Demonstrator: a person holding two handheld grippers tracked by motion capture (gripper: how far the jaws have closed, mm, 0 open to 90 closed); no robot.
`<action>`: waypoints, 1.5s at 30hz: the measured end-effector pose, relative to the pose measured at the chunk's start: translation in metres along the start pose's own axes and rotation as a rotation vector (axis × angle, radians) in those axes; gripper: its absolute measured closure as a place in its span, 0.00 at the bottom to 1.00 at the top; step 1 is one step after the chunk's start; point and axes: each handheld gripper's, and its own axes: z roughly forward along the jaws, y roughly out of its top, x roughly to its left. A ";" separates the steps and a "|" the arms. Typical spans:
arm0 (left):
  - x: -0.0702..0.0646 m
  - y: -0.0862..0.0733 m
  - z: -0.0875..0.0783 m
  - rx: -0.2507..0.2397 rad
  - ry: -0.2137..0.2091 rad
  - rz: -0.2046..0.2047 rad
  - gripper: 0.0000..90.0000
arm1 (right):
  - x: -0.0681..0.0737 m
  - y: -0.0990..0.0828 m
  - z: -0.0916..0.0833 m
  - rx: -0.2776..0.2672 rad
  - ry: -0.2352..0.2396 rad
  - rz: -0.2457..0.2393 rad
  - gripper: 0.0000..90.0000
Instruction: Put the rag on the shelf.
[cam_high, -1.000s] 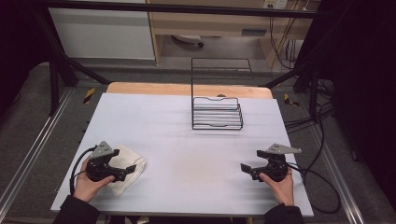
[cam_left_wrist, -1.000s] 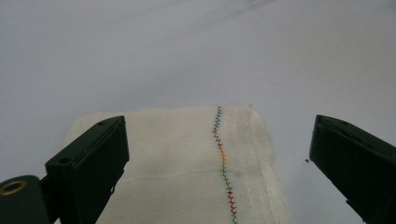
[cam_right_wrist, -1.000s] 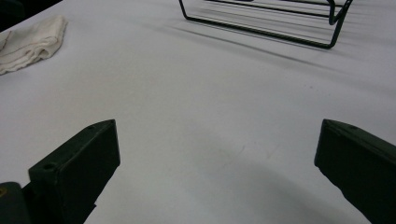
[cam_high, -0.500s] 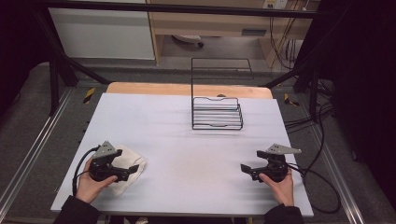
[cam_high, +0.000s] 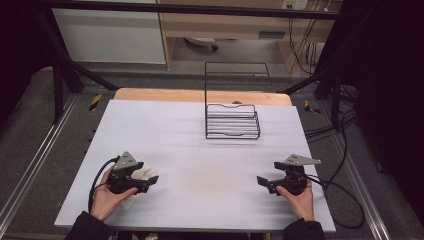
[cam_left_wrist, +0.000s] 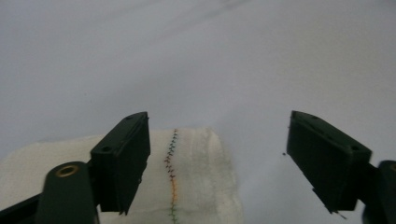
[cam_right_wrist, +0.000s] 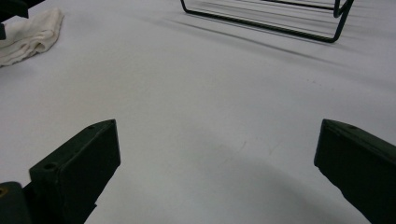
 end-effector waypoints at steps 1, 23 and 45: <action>-0.001 0.000 0.001 0.005 0.009 0.004 0.30 | 0.000 0.000 0.000 0.001 0.000 -0.003 0.01; -0.003 0.000 0.023 0.122 0.061 -0.030 0.76 | 0.000 0.000 0.001 0.013 -0.004 -0.007 0.01; -0.003 0.007 0.021 0.107 0.066 -0.104 0.95 | 0.000 0.000 0.002 0.015 -0.003 -0.004 0.01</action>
